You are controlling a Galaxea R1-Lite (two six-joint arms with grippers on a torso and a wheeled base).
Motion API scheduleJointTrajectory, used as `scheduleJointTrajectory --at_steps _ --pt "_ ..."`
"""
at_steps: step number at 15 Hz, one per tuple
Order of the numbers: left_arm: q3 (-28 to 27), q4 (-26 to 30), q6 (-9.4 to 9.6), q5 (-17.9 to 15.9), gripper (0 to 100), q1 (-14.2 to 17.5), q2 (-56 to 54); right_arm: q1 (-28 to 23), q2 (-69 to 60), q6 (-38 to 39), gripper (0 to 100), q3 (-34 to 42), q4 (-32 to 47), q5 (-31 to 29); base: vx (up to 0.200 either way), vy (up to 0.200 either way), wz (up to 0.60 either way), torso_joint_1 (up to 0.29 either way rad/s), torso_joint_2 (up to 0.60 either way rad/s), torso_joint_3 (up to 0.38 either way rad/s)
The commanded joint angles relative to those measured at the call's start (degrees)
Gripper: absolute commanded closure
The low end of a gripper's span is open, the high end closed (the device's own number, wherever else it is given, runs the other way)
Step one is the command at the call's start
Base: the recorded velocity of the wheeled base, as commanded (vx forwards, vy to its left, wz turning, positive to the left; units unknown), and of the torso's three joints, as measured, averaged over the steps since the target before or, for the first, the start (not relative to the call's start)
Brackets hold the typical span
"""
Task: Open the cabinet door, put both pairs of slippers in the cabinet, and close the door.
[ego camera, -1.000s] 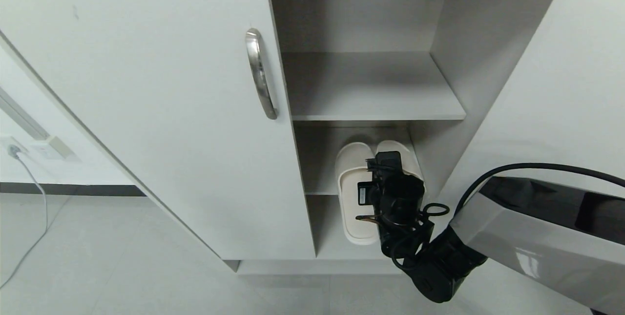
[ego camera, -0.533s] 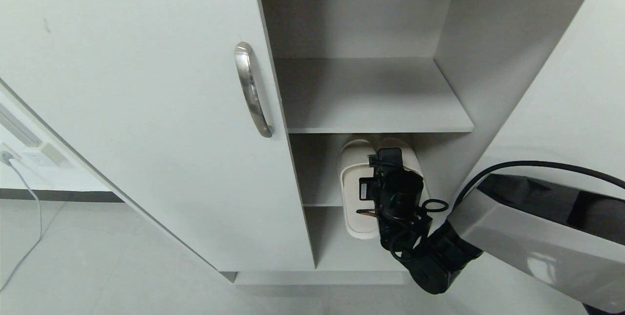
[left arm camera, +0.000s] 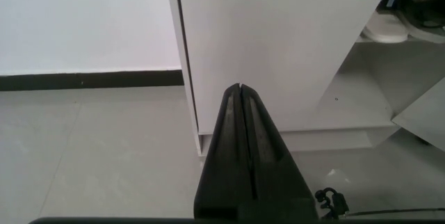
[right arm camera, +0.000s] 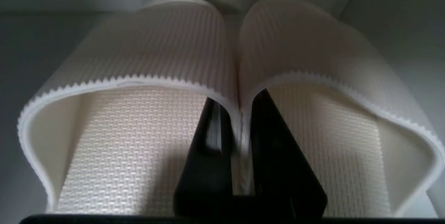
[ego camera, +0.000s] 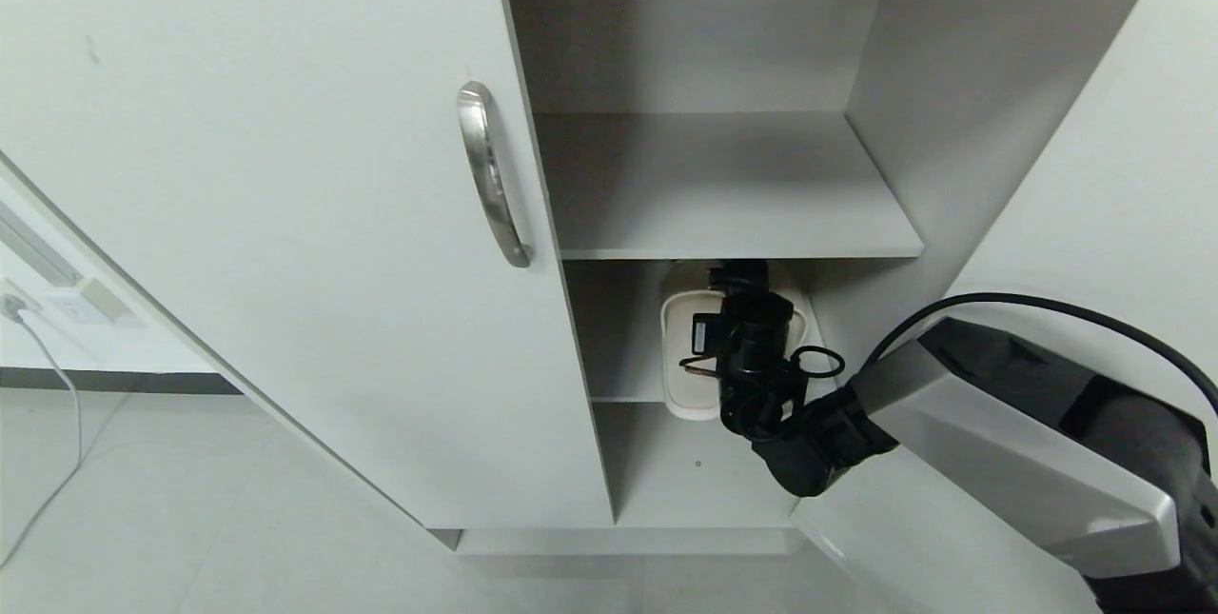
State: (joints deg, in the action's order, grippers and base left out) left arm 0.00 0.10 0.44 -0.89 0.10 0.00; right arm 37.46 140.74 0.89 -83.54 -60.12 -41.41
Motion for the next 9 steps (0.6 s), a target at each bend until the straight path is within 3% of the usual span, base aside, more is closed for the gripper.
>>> scheduleJointTrajectory --at_steps 1,9 --pt "0.0 0.0 0.00 0.0 100 0.0 0.1 -0.8 1.6 0.0 100 -4.0 1.9 0.1 0.000 0.000 0.00 0.000 0.00 0.000" --pt "0.0 0.0 0.00 0.0 100 0.0 0.1 -1.7 3.4 -0.1 100 -9.3 5.1 0.3 0.000 0.000 0.00 0.000 0.00 0.000"
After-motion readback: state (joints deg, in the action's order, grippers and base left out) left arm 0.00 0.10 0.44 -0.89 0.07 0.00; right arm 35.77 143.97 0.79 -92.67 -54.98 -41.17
